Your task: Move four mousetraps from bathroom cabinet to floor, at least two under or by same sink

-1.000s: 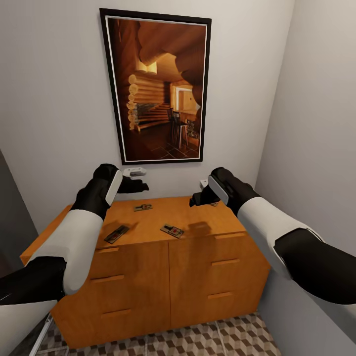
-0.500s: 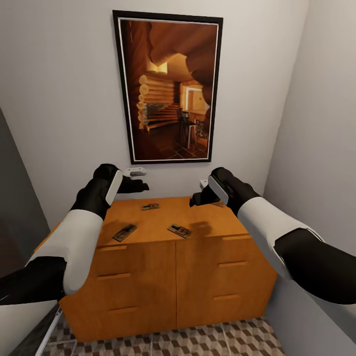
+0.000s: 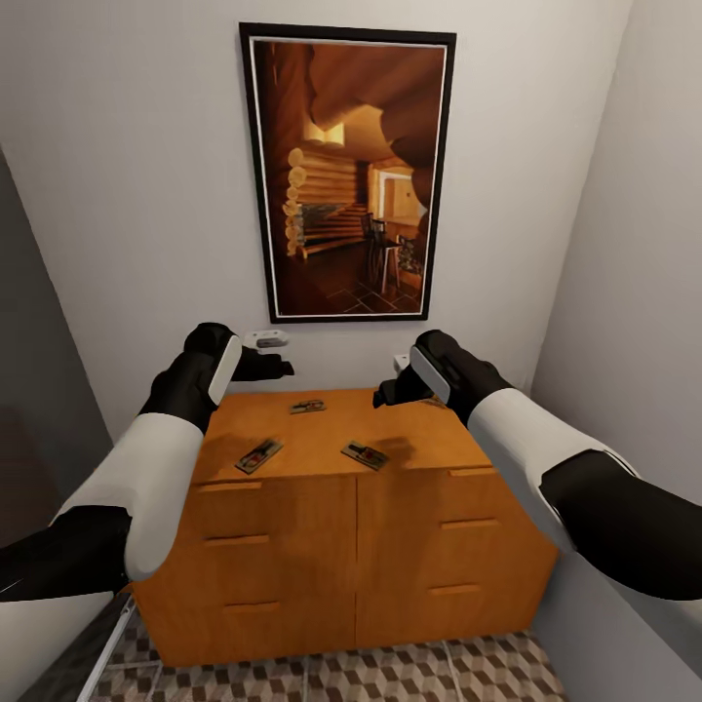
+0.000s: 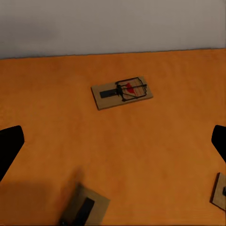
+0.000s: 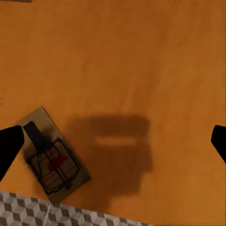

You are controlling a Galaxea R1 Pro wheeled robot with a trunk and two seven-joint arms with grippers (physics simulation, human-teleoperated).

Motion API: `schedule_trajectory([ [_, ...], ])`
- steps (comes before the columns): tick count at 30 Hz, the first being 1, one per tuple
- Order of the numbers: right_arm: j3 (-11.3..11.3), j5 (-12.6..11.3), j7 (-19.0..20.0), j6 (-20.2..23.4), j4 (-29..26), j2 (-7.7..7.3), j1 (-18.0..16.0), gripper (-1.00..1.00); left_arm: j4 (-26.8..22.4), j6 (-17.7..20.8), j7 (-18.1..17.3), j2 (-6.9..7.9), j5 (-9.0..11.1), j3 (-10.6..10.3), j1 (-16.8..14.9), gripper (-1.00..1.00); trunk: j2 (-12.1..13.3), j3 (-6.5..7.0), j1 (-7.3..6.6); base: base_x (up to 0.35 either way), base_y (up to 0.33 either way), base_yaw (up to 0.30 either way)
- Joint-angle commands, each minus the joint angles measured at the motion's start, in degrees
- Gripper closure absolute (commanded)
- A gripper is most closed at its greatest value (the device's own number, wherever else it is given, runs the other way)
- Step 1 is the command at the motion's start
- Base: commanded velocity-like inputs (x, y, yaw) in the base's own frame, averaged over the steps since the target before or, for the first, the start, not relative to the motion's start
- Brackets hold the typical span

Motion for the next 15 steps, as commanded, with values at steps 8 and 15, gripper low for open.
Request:
schedule_trajectory([
  [8,0.35,-0.21,-0.07,0.17,-0.05,-0.10,-0.06,-1.00,-0.02,0.21,0.13,-0.01,0.28,0.03,-0.05,-1.00,-0.04,-0.07,0.00,0.000,0.000,0.085],
  [15,0.34,-0.25,-0.14,0.17,0.23,-0.17,-0.06,-1.00,-0.02,0.21,0.13,-0.04,0.28,0.03,-0.05,-1.00,-0.04,-0.07,0.00,0.000,0.000,0.013],
])
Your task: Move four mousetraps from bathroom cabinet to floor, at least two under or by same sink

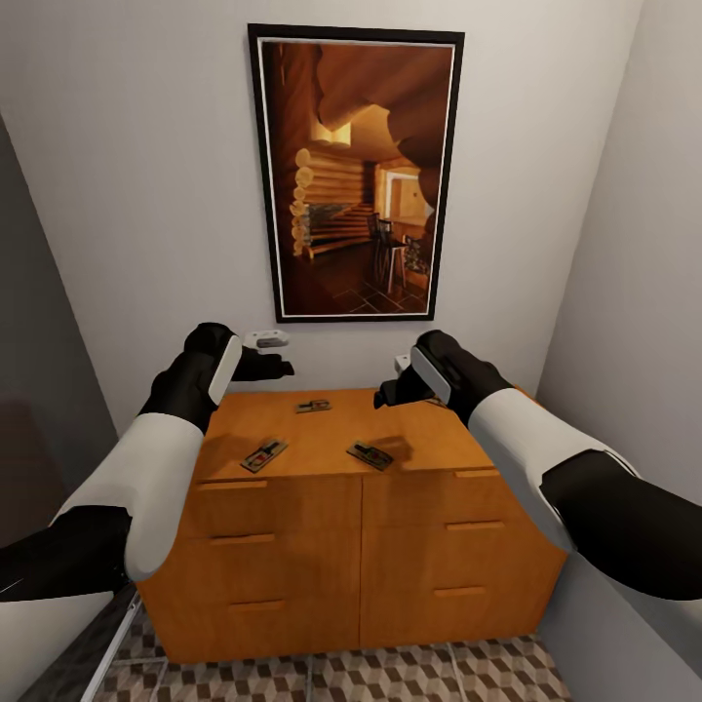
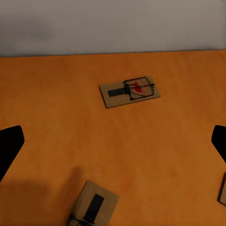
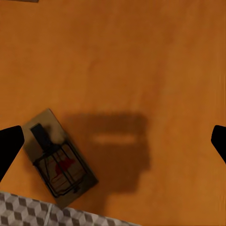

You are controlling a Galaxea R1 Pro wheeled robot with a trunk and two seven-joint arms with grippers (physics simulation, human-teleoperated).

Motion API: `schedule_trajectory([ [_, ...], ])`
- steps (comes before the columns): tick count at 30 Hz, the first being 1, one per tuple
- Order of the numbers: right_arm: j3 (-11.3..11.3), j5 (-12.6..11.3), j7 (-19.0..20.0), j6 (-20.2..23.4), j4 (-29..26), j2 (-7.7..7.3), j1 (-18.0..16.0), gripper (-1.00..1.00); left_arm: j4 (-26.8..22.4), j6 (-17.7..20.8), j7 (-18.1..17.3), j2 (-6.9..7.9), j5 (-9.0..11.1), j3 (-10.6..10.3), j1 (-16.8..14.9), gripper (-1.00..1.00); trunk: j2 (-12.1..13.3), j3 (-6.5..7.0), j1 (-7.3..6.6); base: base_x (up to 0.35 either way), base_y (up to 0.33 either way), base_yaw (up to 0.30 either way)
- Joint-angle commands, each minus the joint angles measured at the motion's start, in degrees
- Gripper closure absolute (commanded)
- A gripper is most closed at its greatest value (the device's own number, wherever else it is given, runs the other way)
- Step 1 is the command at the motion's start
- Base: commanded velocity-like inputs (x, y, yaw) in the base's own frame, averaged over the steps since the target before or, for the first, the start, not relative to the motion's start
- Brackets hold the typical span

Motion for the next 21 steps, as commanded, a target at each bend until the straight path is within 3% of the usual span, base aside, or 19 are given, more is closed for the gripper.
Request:
schedule_trajectory([
  [1,0.35,-0.27,-0.05,0.16,0.06,-0.08,-0.07,-1.00,-0.04,0.23,0.13,-0.02,0.30,0.03,-0.04,-1.00,-0.04,-0.07,0.00,0.000,0.000,0.004],
  [21,0.06,-0.39,-0.03,0.16,-0.71,-0.65,-0.07,-1.00,-0.08,0.23,0.13,0.00,0.29,0.03,-0.04,-1.00,-0.04,-0.07,0.00,0.000,0.000,0.000],
])
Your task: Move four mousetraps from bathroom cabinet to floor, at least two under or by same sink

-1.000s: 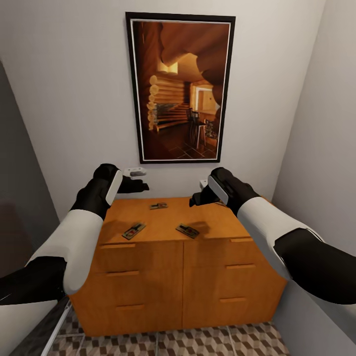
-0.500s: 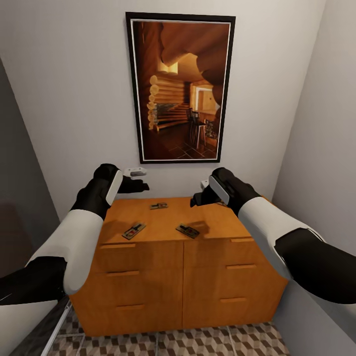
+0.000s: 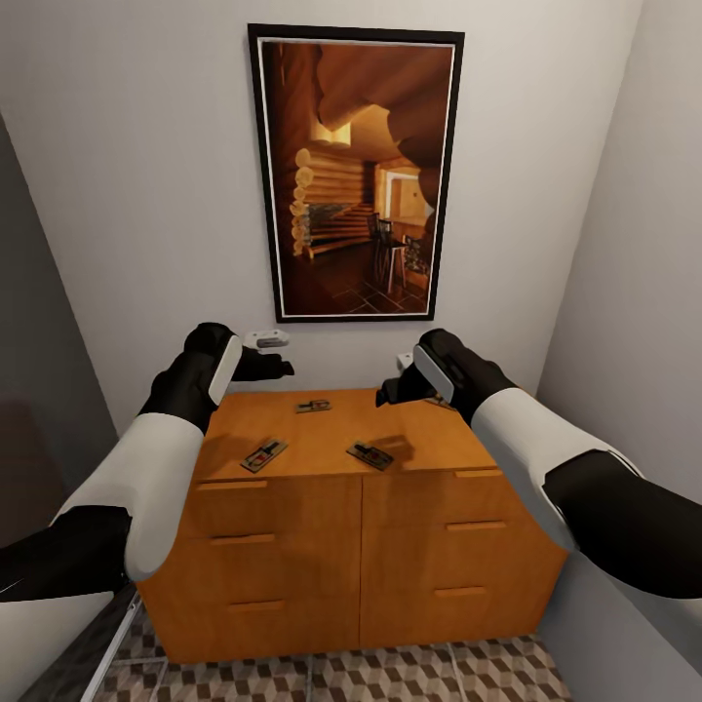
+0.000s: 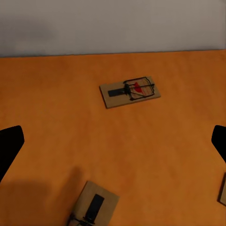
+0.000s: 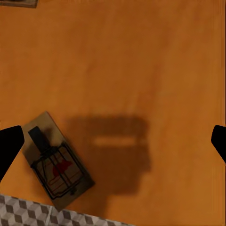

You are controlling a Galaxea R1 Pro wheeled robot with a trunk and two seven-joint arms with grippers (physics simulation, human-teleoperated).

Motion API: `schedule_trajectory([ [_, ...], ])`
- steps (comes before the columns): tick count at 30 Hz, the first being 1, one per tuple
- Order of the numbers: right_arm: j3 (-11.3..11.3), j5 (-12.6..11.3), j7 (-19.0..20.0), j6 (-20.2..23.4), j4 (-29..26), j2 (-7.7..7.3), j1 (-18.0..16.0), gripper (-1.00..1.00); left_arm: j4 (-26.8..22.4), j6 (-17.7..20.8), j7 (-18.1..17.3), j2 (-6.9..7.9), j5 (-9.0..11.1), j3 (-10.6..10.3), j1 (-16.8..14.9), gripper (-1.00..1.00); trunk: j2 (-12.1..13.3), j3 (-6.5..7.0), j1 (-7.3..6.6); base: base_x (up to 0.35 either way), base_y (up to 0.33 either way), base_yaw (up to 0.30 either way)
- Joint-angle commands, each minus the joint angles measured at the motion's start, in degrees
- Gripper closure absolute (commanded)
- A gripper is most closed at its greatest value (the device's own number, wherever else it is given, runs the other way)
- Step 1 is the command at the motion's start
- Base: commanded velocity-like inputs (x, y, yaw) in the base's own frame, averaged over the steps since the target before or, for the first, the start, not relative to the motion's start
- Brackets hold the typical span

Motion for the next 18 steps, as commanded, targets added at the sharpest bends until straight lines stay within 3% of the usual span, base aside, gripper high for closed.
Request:
schedule_trajectory([
  [1,0.33,-0.17,-0.03,0.16,-0.21,-0.07,-0.07,-1.00,-0.05,0.23,0.13,0.00,0.30,0.03,-0.04,-1.00,-0.04,-0.07,0.00,0.000,0.000,0.000],
  [12,0.49,-0.29,0.18,0.16,-1.75,-0.39,-0.07,-1.00,-0.08,0.23,0.13,0.02,0.26,0.03,-0.03,-1.00,-0.04,-0.07,0.00,0.000,0.000,0.010],
  [18,0.50,-0.16,0.37,0.16,-2.30,-0.49,-0.07,-1.00,-0.08,0.23,0.13,0.01,0.27,0.03,-0.04,-1.00,-0.04,-0.07,0.00,0.000,0.000,0.192],
])
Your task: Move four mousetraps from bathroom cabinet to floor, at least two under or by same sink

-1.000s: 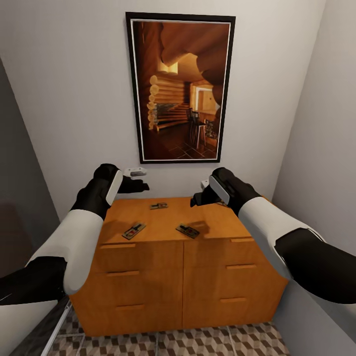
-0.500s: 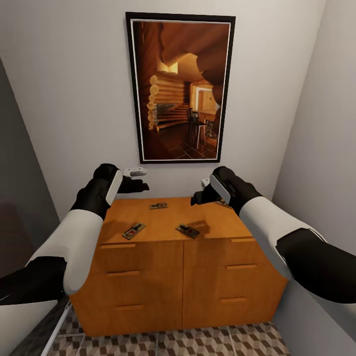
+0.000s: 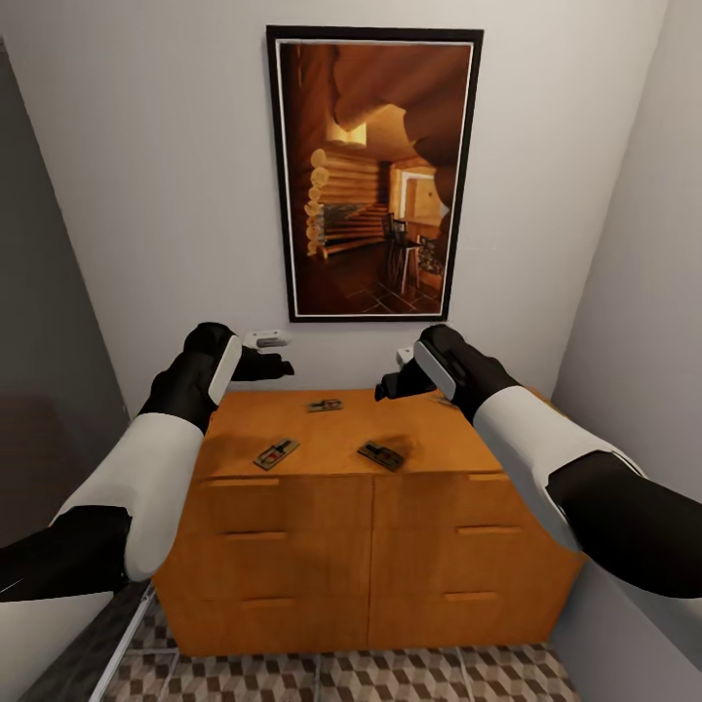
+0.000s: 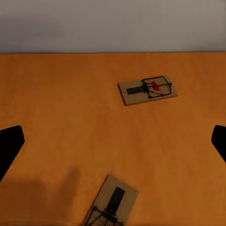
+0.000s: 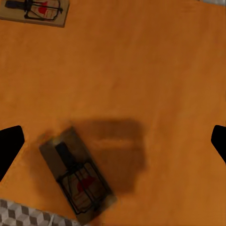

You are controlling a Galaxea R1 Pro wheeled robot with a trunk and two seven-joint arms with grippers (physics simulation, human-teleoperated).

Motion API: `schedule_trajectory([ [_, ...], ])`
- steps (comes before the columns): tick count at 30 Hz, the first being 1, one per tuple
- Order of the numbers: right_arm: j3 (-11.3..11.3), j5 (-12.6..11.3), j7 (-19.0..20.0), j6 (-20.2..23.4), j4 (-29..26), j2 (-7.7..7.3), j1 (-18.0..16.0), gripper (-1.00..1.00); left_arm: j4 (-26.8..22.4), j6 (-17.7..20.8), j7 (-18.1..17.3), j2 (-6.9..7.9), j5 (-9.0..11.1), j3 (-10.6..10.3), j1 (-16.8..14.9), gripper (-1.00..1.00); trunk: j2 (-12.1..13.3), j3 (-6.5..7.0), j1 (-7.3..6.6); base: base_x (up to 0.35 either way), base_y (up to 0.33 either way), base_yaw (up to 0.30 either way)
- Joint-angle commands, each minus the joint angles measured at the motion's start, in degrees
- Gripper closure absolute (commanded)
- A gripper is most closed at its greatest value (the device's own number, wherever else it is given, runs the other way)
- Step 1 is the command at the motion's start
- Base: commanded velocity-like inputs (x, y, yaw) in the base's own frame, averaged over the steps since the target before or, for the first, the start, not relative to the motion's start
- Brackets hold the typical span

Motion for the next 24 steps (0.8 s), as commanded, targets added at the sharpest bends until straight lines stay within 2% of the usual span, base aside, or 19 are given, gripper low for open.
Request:
schedule_trajectory([
  [1,0.29,-0.07,-0.02,0.18,-0.08,-0.05,-0.06,-1.00,-0.02,0.21,0.13,-0.01,0.29,0.03,-0.05,-1.00,-0.04,-0.07,0.00,0.000,0.000,0.256],
  [12,0.29,0.16,-0.03,0.18,-0.19,-0.07,-0.06,-1.00,-0.02,0.21,0.13,-0.01,0.33,0.05,-0.03,-1.00,-0.04,-0.07,0.00,0.000,0.000,0.268],
  [24,0.32,0.22,-0.08,0.18,-0.19,-0.17,-0.06,-1.00,-0.15,0.21,0.13,-0.08,0.24,0.04,-0.03,-1.00,-0.04,-0.07,0.00,0.000,0.000,0.047],
])
